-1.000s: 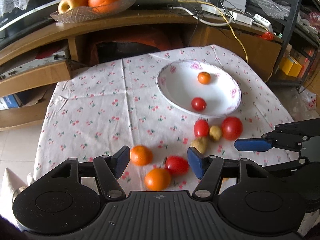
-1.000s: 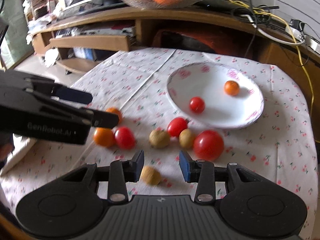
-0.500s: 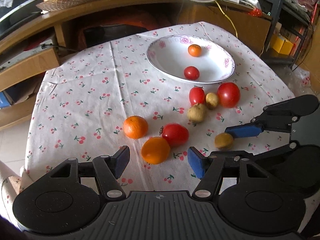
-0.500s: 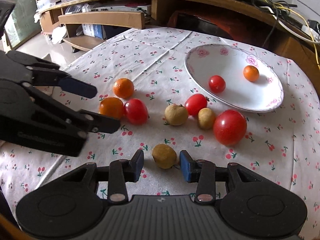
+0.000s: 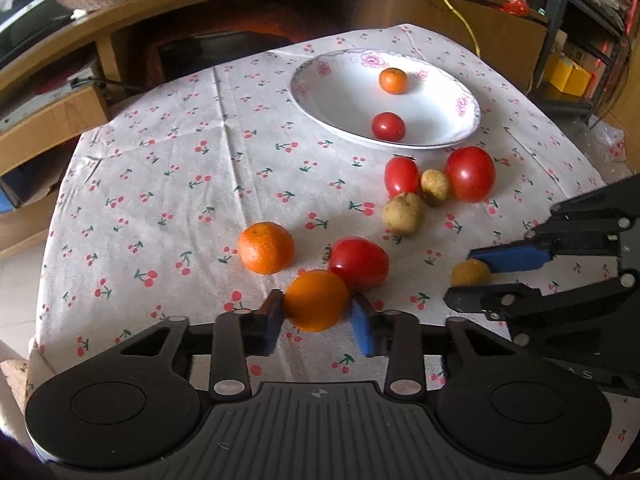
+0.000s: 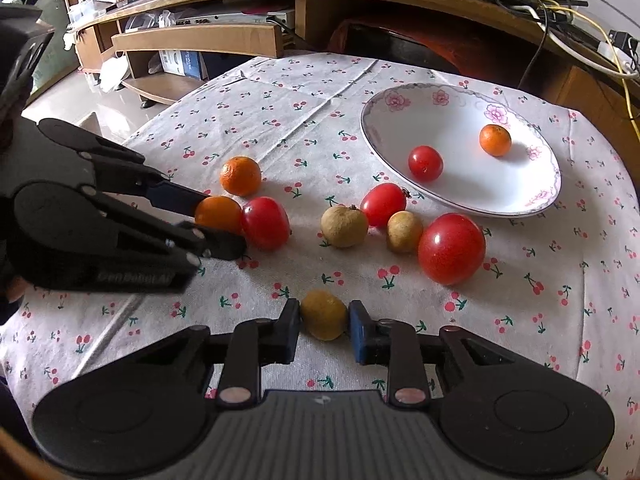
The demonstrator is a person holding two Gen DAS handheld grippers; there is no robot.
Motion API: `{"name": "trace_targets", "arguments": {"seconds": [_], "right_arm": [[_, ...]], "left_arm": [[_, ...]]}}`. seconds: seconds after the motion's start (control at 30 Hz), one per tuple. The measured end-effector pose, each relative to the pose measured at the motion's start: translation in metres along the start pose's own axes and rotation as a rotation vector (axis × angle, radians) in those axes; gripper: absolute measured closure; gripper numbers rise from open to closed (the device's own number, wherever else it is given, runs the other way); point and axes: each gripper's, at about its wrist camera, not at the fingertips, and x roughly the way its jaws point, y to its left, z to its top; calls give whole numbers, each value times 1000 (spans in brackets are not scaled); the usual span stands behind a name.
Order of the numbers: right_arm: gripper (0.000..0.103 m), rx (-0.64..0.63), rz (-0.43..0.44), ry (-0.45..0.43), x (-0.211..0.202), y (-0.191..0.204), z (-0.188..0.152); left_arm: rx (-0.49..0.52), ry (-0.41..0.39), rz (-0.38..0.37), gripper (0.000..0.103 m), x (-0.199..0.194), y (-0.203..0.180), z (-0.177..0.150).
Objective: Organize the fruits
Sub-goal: 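Grasp an orange with the left gripper while the right gripper grasps a potato, then carry the orange and potato over the white bowl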
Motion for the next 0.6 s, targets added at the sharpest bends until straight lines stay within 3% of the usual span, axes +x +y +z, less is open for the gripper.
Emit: {"name": "trace_targets", "arguments": {"seconds": [0.27, 0.6], "right_arm": [[75, 6, -18, -7, -13, -1, -8], [75, 38, -44, 10, -34, 7, -44]], "left_arm": [[15, 2, -22, 61, -16, -13, -6], [66, 31, -60, 60, -28, -46, -33]]}}
